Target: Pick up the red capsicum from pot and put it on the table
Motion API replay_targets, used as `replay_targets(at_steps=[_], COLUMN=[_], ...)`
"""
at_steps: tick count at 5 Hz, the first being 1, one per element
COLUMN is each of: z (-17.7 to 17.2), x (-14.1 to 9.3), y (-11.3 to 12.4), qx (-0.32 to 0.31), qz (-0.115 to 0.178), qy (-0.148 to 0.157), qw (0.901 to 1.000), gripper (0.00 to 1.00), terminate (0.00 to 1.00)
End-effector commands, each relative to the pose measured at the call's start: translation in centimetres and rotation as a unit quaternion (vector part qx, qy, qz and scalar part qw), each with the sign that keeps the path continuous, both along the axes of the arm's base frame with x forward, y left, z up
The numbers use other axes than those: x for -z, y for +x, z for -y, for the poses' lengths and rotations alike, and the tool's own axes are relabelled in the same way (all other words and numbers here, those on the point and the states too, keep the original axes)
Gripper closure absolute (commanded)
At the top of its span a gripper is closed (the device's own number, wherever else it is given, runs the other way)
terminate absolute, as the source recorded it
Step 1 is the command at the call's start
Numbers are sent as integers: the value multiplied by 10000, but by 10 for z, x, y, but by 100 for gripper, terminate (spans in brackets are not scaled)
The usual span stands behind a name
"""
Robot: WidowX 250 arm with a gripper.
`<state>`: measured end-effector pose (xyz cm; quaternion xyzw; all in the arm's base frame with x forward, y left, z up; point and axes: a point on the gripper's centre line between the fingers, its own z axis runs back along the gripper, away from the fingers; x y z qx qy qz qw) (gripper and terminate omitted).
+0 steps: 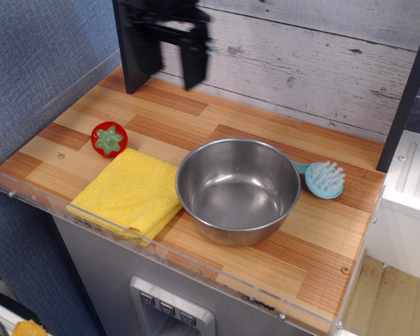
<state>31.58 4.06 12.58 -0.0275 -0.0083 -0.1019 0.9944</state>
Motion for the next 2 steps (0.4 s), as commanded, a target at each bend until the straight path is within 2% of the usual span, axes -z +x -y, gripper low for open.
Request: replay_targets(at_steps=[1, 2], z=[18, 16], x=[-32, -46], y=[-18, -27], qx=[66, 11], qz=[569, 770], qy=[480, 645], qw=[9972, 9949], gripper=[0, 0], terminate=[0, 100])
